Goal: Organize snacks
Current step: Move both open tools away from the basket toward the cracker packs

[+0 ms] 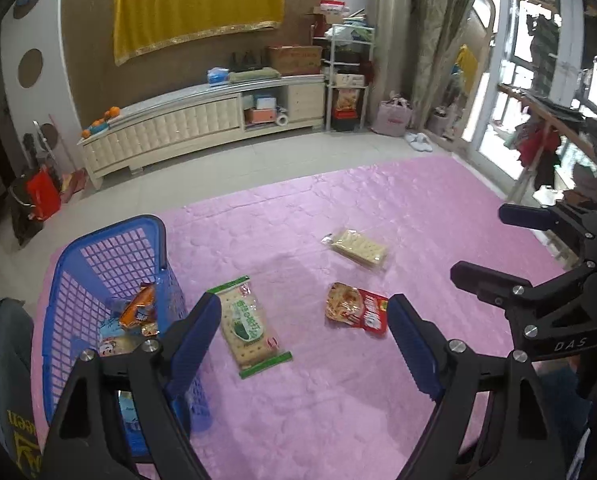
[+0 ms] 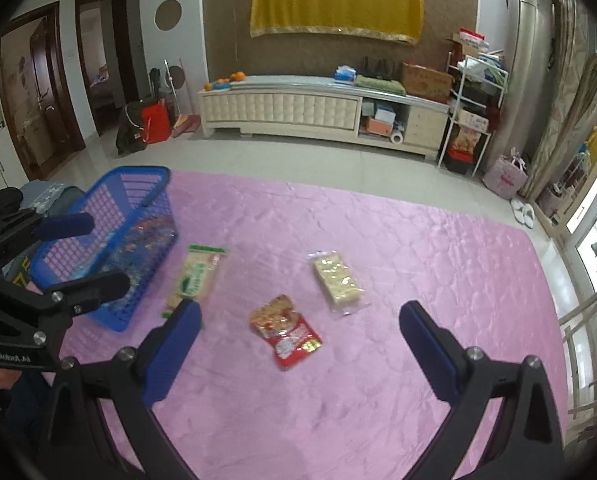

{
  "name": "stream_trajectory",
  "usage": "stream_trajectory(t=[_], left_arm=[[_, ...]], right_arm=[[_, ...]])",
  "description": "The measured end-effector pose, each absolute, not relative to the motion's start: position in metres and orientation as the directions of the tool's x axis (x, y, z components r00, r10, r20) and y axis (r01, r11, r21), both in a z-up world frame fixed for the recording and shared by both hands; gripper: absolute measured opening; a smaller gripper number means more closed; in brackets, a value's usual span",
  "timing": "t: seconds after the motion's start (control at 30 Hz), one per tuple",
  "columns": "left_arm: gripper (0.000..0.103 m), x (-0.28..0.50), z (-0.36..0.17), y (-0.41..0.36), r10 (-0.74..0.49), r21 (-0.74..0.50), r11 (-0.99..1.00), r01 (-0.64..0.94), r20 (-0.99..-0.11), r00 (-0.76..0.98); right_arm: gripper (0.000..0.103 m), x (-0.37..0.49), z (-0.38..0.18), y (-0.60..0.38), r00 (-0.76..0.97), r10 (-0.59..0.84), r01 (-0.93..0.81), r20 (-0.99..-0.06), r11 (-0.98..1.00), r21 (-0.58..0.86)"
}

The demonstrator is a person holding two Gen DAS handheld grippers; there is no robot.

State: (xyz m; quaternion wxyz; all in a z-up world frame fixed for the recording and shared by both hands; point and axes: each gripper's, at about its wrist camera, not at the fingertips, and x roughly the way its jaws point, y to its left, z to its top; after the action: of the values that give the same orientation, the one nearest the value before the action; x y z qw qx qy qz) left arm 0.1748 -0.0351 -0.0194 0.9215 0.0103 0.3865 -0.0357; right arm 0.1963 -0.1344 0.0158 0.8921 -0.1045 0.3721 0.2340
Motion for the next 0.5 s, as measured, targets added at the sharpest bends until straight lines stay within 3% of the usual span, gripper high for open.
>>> stream_trajectory(t=[0.37, 0.5], left_arm=[[0.083, 0.23, -0.091, -0.039, 0.097, 0.066, 0.995, -0.072, -0.763, 0.639], [0.083, 0.246, -0.115, -0.031, 0.096, 0.042, 0.994, -0.104, -0.792, 0.603]], right_arm=[[0.101, 0.261, -0.041, -0.144, 0.602, 0.351, -0.466, -0.718, 0.884, 0.042], [0.101, 0.272, -0.061, -0.134, 0.635, 0.325, -0.477, -0.701, 0.879, -0.025]])
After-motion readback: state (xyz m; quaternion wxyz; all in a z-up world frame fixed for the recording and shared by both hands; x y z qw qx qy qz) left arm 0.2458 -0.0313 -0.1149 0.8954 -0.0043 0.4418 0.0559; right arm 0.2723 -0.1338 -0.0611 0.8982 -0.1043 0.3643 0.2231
